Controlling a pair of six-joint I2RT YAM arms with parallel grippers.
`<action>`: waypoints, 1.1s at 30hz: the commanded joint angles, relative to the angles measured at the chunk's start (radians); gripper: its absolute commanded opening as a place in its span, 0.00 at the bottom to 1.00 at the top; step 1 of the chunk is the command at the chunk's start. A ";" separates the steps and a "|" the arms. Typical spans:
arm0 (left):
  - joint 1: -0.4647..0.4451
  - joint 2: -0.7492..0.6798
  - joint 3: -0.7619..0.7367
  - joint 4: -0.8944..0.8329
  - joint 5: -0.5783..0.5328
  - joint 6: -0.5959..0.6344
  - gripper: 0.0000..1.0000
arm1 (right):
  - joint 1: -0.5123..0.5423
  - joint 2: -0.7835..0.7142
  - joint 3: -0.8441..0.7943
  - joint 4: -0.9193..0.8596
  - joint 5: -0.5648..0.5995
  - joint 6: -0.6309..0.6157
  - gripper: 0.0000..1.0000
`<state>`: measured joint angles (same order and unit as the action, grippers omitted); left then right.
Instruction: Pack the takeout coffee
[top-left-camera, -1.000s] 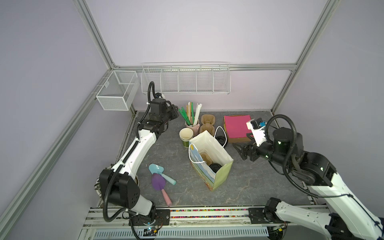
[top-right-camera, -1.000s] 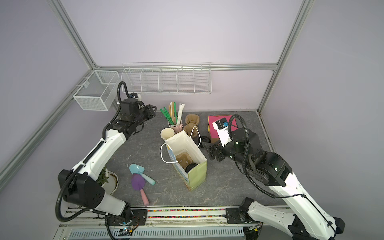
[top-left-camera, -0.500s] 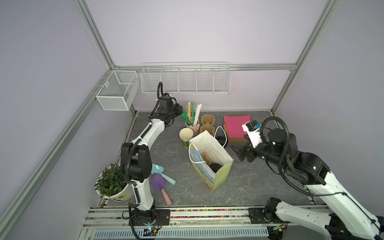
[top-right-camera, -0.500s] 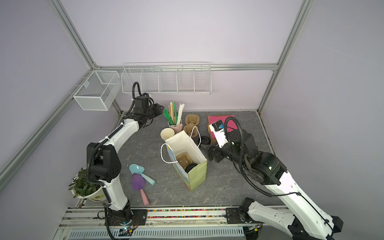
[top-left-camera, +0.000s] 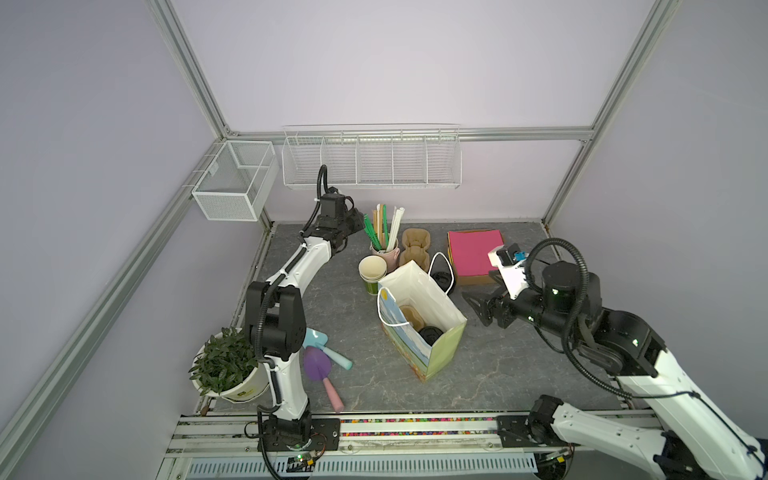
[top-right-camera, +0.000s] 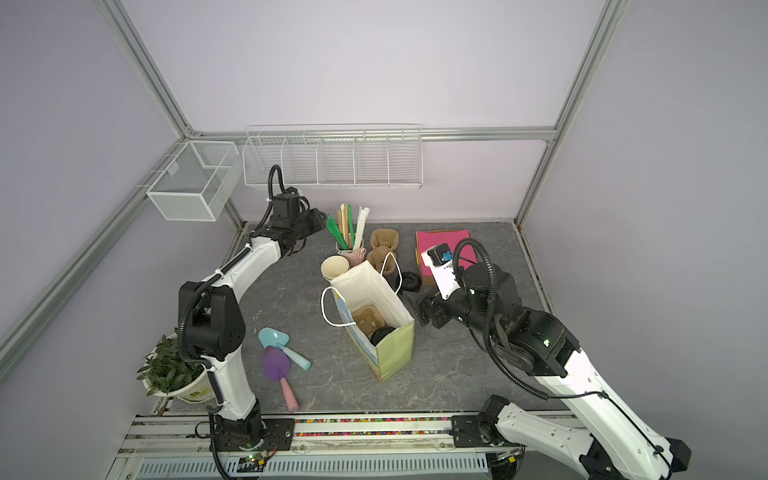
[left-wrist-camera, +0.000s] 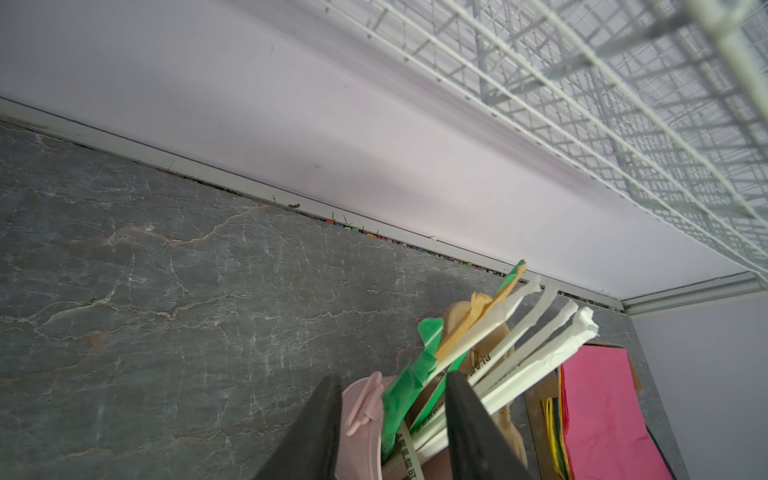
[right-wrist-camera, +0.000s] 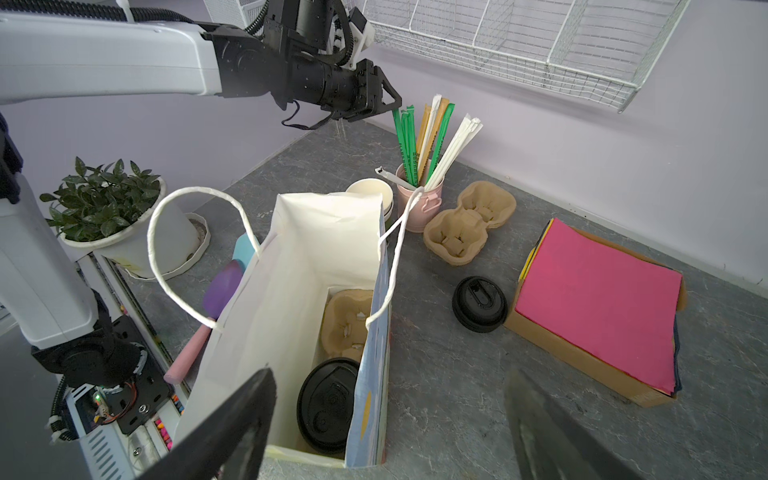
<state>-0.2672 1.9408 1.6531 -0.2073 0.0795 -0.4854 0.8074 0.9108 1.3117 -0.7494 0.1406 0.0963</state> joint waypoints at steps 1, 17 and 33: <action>0.008 0.013 0.027 0.003 -0.020 0.013 0.32 | -0.004 -0.013 -0.015 0.025 -0.014 -0.021 0.88; 0.007 0.087 0.094 -0.015 0.003 -0.009 0.10 | -0.004 -0.032 -0.027 0.031 -0.034 -0.020 0.88; 0.005 -0.059 0.096 -0.016 -0.013 -0.017 0.00 | -0.003 -0.048 -0.034 0.032 -0.023 -0.015 0.88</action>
<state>-0.2665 1.9682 1.7153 -0.2237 0.0757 -0.5011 0.8074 0.8768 1.2957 -0.7418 0.1257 0.0963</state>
